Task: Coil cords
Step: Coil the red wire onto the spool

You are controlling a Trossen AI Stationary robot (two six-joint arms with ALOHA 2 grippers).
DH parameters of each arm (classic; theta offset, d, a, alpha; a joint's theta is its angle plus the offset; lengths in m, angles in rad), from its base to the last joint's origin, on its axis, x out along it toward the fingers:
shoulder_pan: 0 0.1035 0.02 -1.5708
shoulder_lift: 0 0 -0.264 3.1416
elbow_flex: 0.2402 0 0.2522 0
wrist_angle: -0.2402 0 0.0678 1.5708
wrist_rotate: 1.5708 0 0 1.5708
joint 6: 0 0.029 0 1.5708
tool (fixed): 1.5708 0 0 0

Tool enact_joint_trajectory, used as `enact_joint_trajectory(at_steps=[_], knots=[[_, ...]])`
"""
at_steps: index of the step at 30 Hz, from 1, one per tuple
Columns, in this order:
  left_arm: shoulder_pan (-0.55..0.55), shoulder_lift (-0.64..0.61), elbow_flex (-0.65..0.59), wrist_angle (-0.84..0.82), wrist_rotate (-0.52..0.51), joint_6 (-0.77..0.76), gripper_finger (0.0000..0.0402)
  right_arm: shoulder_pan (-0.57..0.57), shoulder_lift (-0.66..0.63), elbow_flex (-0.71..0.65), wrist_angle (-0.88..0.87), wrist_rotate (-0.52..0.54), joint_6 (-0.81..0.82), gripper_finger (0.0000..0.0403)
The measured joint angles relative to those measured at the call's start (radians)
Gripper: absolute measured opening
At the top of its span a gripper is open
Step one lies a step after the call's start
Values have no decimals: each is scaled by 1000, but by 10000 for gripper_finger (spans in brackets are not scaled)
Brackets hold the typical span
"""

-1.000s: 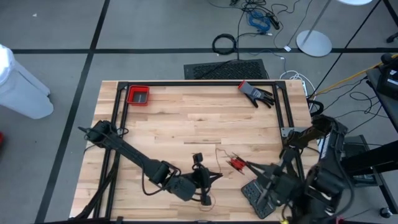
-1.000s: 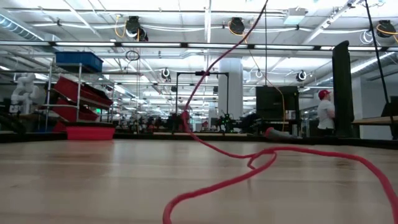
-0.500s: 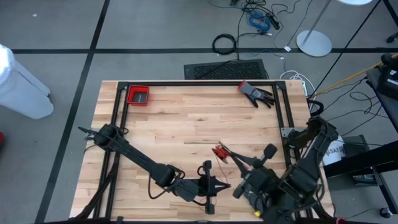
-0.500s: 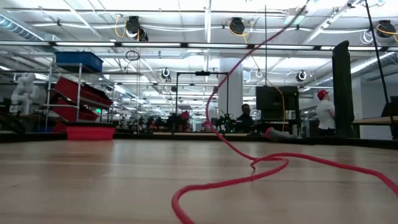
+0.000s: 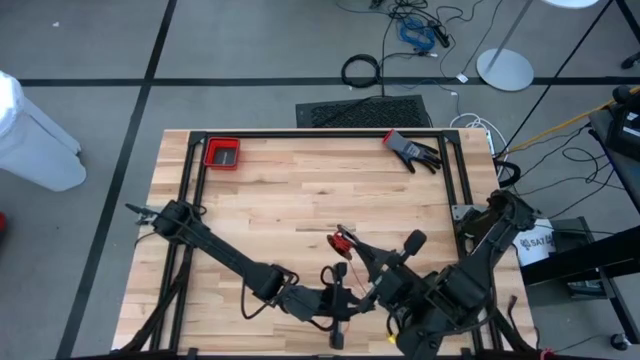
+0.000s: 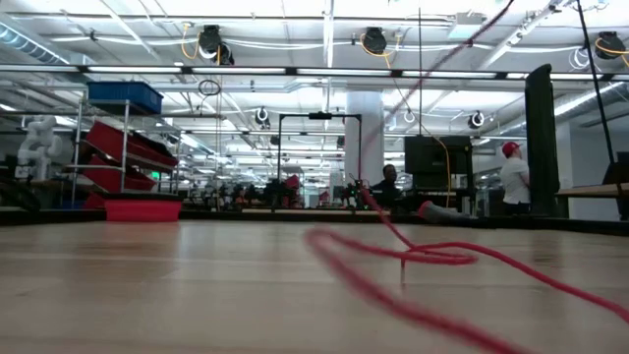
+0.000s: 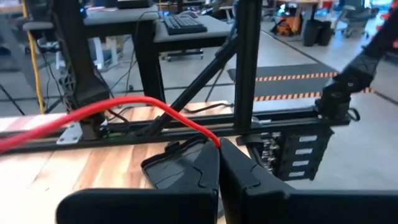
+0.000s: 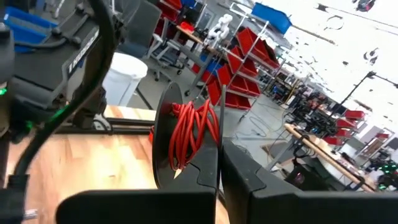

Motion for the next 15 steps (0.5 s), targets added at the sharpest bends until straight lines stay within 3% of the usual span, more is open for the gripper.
enact_joint_trajectory(at_steps=[15], knots=[[-48,-63,0,-35,27,61,0,-63,3,0,17,-212,-33,0]])
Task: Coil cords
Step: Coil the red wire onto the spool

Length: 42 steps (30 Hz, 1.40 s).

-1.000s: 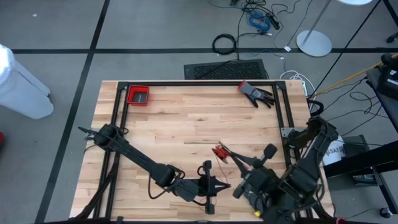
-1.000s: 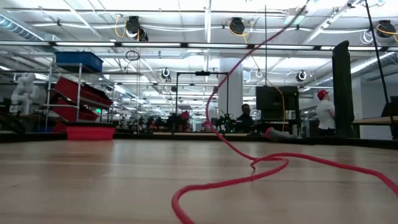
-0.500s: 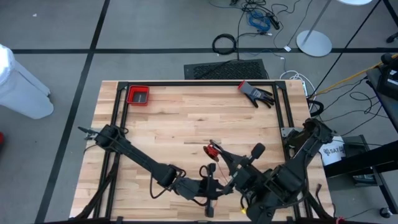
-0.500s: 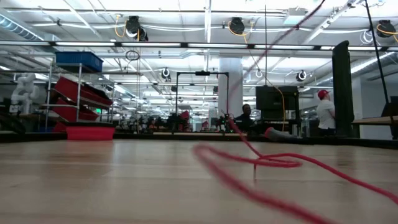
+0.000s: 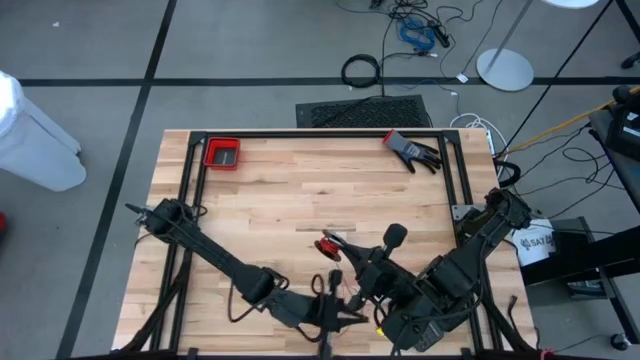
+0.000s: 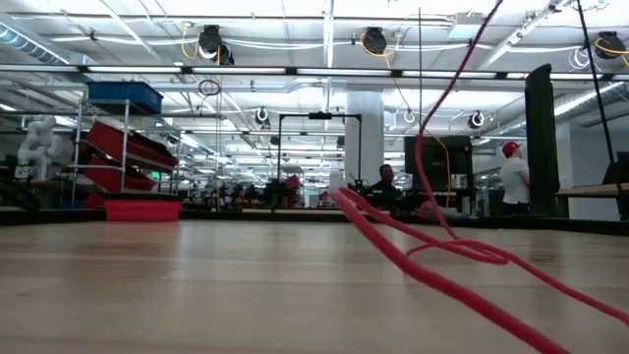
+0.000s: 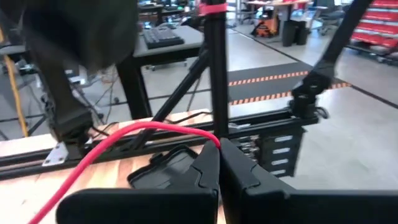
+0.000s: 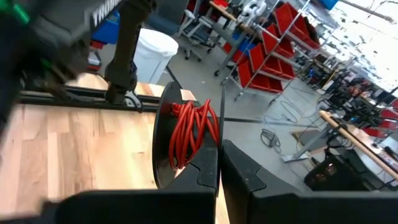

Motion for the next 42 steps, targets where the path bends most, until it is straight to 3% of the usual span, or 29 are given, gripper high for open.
enact_joint_trajectory(at_steps=[13,22,28,31,35,42], knots=[[-66,-96,0,-181,-10,-60,6,-8,0,1,-4,-20,-6,0],[-79,-96,0,-245,-19,-108,107,-8,0,1,-5,-20,-14,0],[-86,-107,0,-256,-113,-176,161,-1,-3,1,-23,-20,-14,0],[-91,-139,0,-290,-159,-237,167,11,-19,1,-48,-20,1,0],[-113,-174,0,-424,-112,-311,168,38,-47,1,-67,-14,38,0],[-157,-202,0,-510,-137,-311,168,70,-55,1,-69,8,51,0]])
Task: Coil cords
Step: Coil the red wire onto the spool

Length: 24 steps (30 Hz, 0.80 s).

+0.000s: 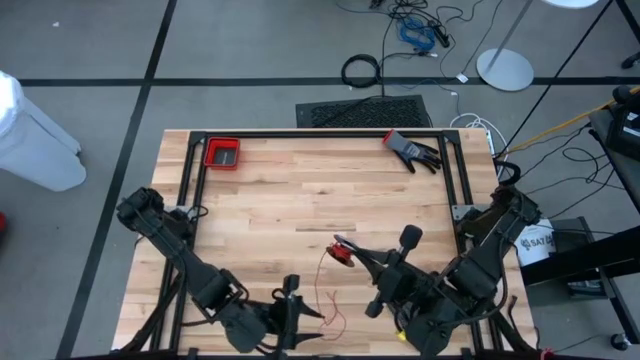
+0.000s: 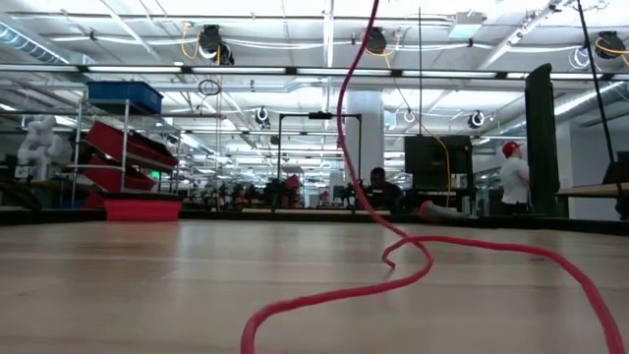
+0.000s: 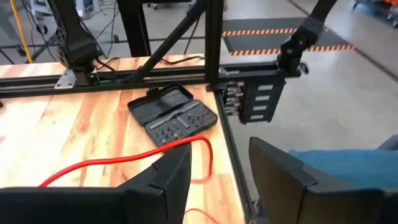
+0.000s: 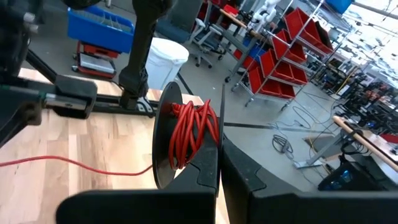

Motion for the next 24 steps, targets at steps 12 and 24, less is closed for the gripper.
enact_joint_trajectory(at_steps=[12,24], knots=[[-44,-15,0,-127,-41,-10,168,1,-1,0,-14,-3,1,0],[-68,-18,0,-242,-65,-51,168,1,-1,0,-15,-8,8,0]])
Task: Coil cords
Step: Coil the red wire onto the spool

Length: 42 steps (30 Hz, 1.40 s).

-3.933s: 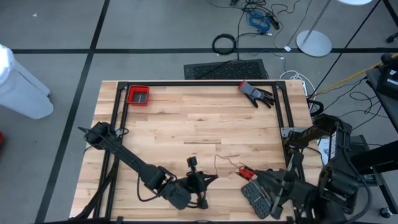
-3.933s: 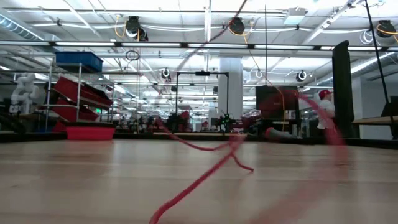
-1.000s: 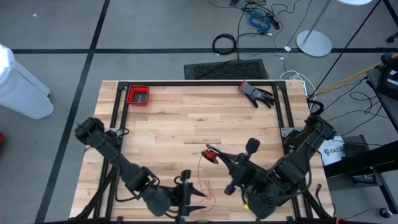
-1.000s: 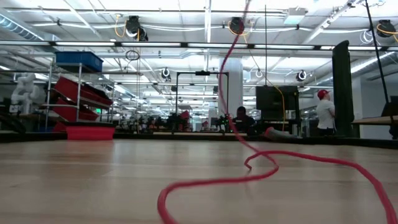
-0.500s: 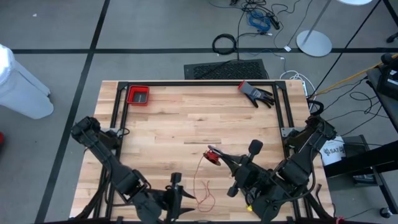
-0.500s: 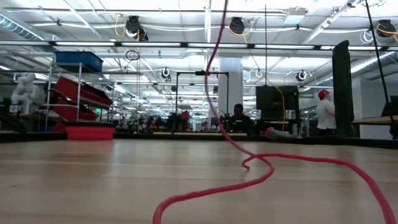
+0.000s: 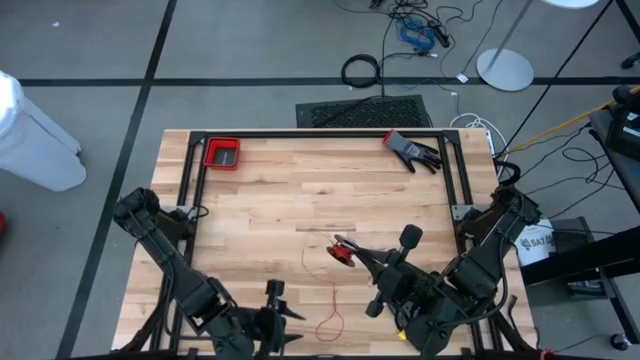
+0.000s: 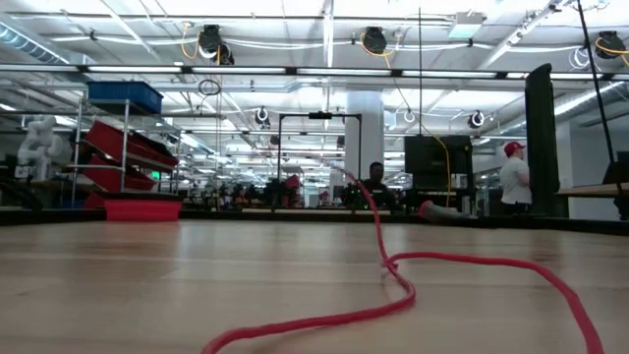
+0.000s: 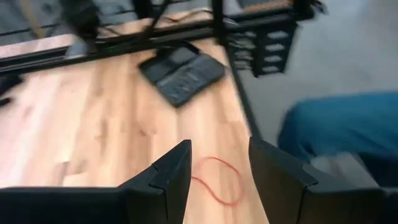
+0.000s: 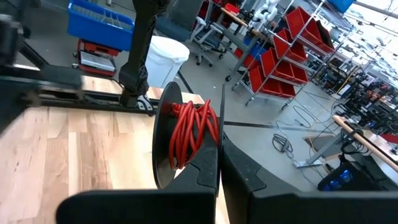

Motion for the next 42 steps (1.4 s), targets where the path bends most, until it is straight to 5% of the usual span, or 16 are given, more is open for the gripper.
enact_joint_trajectory(at_steps=[3,7,9,33,42], knots=[[5,-12,0,18,-139,-11,168,0,0,0,0,-11,5,0],[4,-18,0,87,-483,-10,168,-2,0,0,0,-19,10,0],[10,-13,0,107,-546,5,168,-2,0,0,0,-17,12,0],[155,172,0,183,-687,73,168,-2,-5,0,2,-17,8,0],[228,172,0,196,-529,62,168,-2,-5,-1,2,-20,15,0]])
